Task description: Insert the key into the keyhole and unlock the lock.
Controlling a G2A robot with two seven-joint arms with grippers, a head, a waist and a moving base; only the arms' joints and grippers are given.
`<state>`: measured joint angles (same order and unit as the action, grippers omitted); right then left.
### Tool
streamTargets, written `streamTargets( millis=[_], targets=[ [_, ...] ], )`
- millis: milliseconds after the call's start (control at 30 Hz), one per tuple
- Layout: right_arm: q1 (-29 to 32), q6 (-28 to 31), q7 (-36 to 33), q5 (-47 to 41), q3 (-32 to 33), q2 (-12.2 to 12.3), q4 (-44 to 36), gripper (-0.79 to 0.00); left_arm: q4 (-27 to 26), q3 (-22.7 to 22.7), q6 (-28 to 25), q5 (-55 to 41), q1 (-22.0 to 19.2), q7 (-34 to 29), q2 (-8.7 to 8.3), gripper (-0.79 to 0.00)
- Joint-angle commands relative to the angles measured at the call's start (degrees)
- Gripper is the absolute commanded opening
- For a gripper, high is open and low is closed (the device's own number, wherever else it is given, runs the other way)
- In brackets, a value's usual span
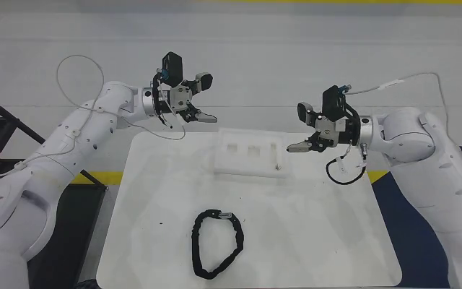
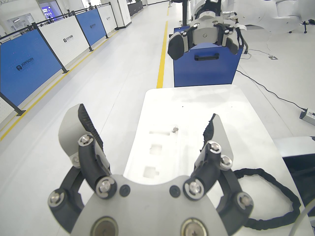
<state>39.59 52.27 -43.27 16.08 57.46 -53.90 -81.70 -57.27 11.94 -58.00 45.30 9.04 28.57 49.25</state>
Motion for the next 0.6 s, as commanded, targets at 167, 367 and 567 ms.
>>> streamTargets(
  millis=[167, 367, 567],
  targets=[
    [-0.09, -10.05, -0.45, 2.57, -3.85, -1.09, 1.97, 0.000, 0.00, 0.00, 0.00, 0.00, 0.00, 0.00, 0.00, 0.000],
    [-0.66, -22.49, -2.94, 3.87, -6.98, -2.25, 3.43, 0.000, 0.00, 0.00, 0.00, 0.00, 0.00, 0.00, 0.00, 0.000],
    [-1.79, -34.26, -4.28, 3.83, -11.29, -4.28, 6.40, 0.000, 0.00, 0.00, 0.00, 0.00, 0.00, 0.00, 0.00, 0.000]
  ],
)
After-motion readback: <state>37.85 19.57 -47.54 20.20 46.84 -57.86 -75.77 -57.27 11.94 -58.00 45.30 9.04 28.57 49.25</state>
